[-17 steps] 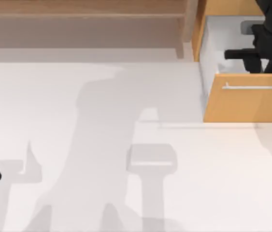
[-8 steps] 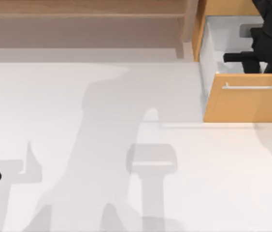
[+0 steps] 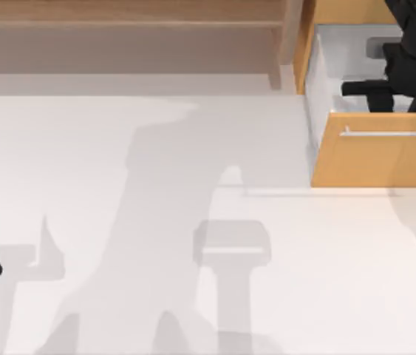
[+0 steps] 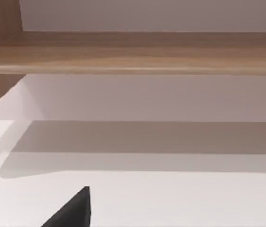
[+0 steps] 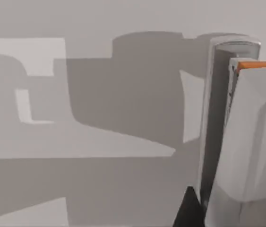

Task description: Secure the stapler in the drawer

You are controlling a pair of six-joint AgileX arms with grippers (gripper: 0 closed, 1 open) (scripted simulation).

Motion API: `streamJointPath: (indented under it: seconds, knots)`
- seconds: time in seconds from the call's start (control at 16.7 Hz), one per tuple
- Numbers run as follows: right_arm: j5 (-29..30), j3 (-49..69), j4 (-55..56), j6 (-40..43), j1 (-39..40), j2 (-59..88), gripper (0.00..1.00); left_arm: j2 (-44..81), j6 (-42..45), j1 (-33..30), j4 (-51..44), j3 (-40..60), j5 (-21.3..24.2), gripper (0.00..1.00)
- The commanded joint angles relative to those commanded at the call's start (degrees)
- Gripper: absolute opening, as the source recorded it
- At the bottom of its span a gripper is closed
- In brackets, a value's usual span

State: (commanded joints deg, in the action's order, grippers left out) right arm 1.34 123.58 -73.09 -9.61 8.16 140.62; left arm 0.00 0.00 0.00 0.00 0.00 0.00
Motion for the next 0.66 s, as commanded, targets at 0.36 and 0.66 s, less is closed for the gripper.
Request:
streamJointPath:
  seconds: [0.36,0.66]
  knots:
    - [0.0,0.0,0.0,0.0,0.0,0.0,1.00,0.0,0.0,0.0,0.0,0.0,0.0,1.00]
    - [0.0,0.0,0.0,0.0,0.0,0.0,1.00,0.0,0.0,0.0,0.0,0.0,0.0,1.00]
